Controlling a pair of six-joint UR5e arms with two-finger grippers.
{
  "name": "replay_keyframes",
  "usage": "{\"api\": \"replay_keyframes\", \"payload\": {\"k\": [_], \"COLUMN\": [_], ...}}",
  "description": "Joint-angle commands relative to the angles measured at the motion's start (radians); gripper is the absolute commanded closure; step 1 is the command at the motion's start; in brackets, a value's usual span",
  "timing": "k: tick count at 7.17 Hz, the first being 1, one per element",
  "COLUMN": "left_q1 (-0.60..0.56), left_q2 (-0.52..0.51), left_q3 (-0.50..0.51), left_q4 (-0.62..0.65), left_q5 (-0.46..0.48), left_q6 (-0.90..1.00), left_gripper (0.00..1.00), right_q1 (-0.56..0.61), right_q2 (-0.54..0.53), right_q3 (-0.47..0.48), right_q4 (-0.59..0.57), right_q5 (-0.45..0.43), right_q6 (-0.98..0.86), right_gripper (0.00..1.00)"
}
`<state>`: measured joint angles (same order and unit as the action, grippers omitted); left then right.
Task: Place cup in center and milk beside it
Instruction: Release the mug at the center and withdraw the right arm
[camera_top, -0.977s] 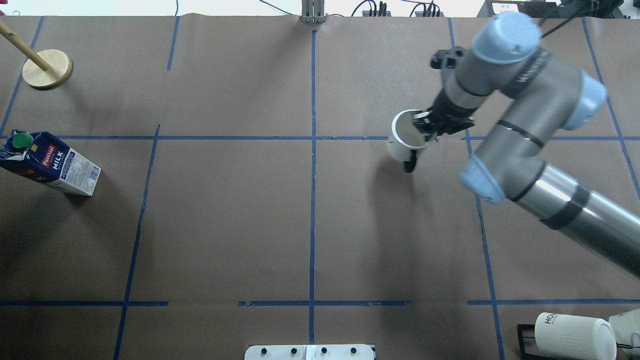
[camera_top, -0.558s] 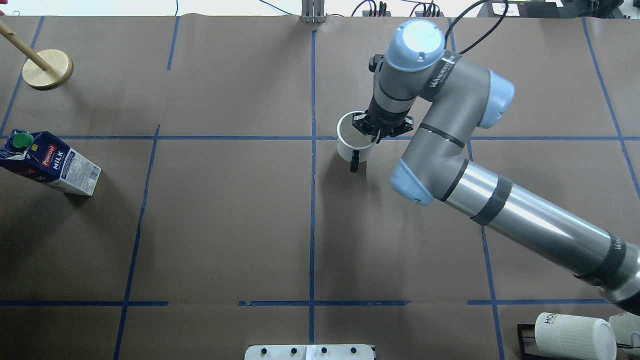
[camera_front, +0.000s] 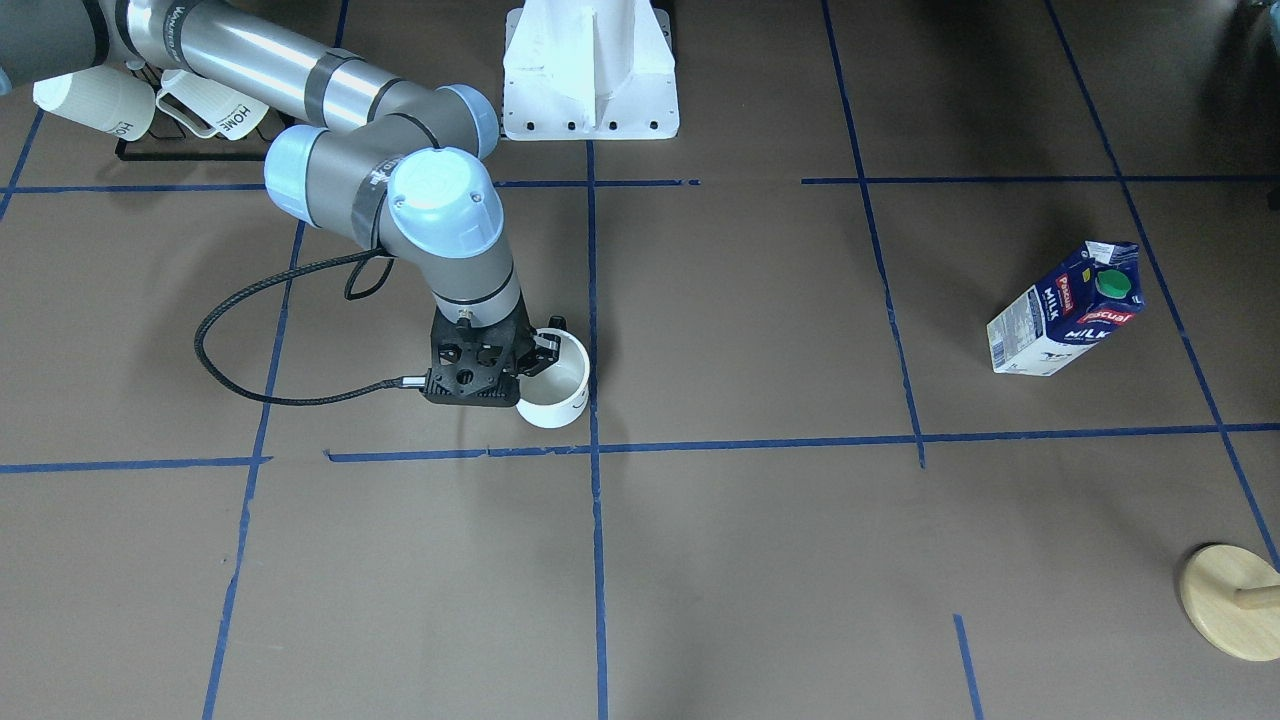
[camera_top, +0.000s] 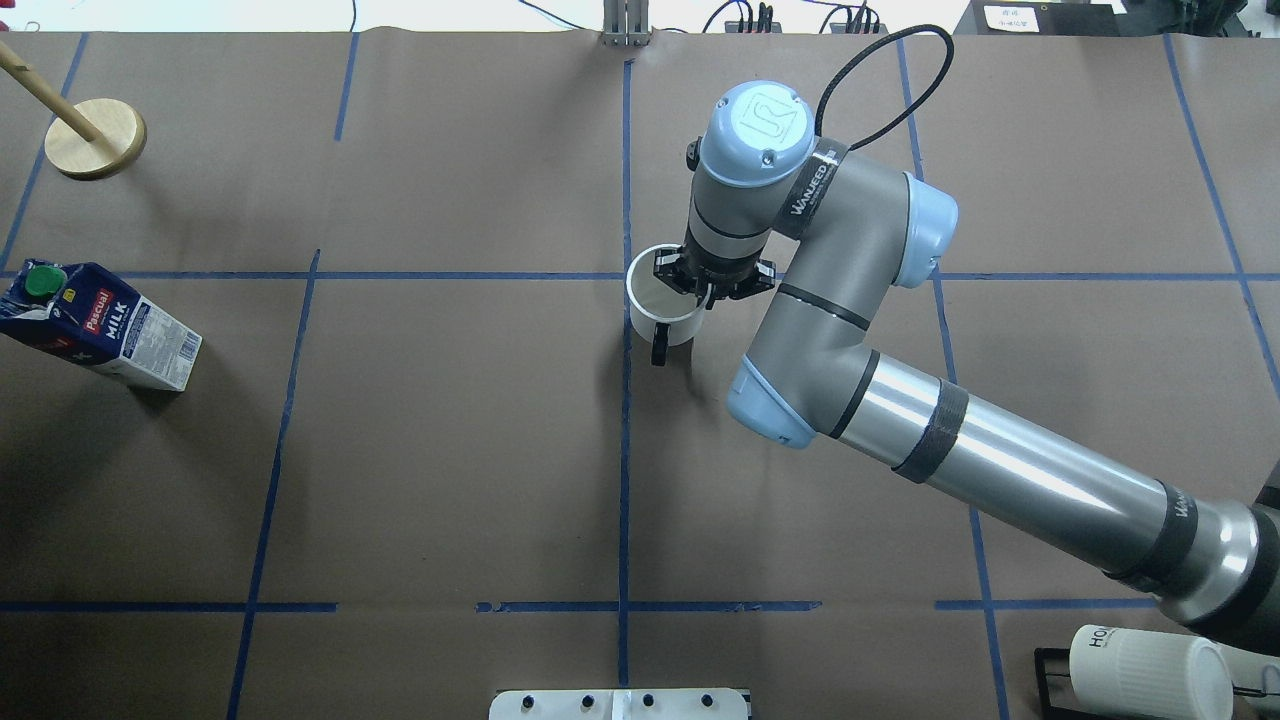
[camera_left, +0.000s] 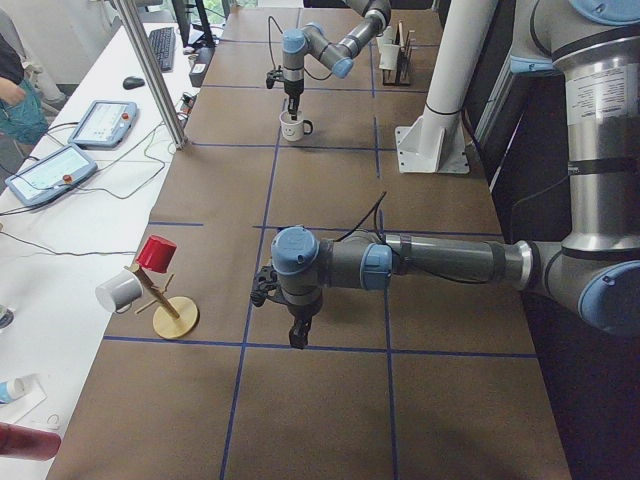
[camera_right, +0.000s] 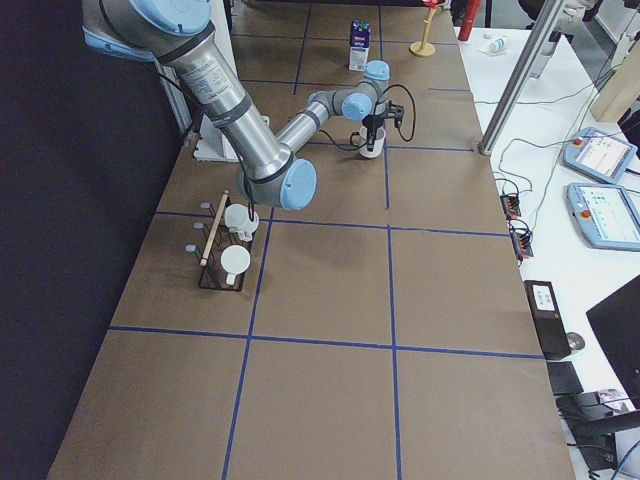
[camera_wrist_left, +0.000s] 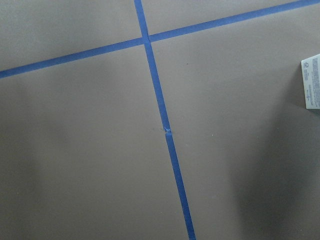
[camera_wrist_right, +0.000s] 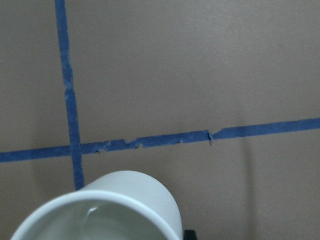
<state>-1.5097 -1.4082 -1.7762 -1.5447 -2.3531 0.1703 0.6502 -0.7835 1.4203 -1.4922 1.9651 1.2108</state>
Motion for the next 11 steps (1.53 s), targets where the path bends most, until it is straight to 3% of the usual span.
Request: {"api": "replay_keyframes", "payload": {"k": [1, 2, 3, 6, 9, 11], "left_q1": [0.000, 0.000, 0.000, 0.000, 0.000, 0.000], "left_q2": [0.000, 0.000, 0.000, 0.000, -0.059, -0.151], "left_q3": [0.001, 0.001, -0.002, -0.008, 0.021, 0.052], "left_q4": [0.000, 0.000, 0.000, 0.000, -0.046, -0.060], "left_q5": [0.000, 0.000, 0.000, 0.002, 0.009, 0.006], "left_q6": [0.000, 0.000, 0.000, 0.000, -0.008, -0.014], "left_gripper": [0.00, 0.00, 0.00, 0.00, 0.00, 0.00], "right_q1": [-0.008, -0.011, -0.011, 0.038, 0.202, 0.358], "right_q2": [0.003, 0.001, 0.003, 0.043, 0.008, -0.162], "right_q3": [-0.012, -0.014, -0.014, -0.001, 0.016, 0.106], "right_q4": [0.001, 0.001, 0.003, -0.006, -0.077, -0.092], "right_q5": [-0.011, -0.012, -0.012, 0.020, 0.168, 0.272], "right_q6": [0.010, 0.045, 0.059, 0.044, -0.142, -0.413], "right_gripper": [0.77, 0.22, 0.01, 0.01, 0.01, 0.01]}}
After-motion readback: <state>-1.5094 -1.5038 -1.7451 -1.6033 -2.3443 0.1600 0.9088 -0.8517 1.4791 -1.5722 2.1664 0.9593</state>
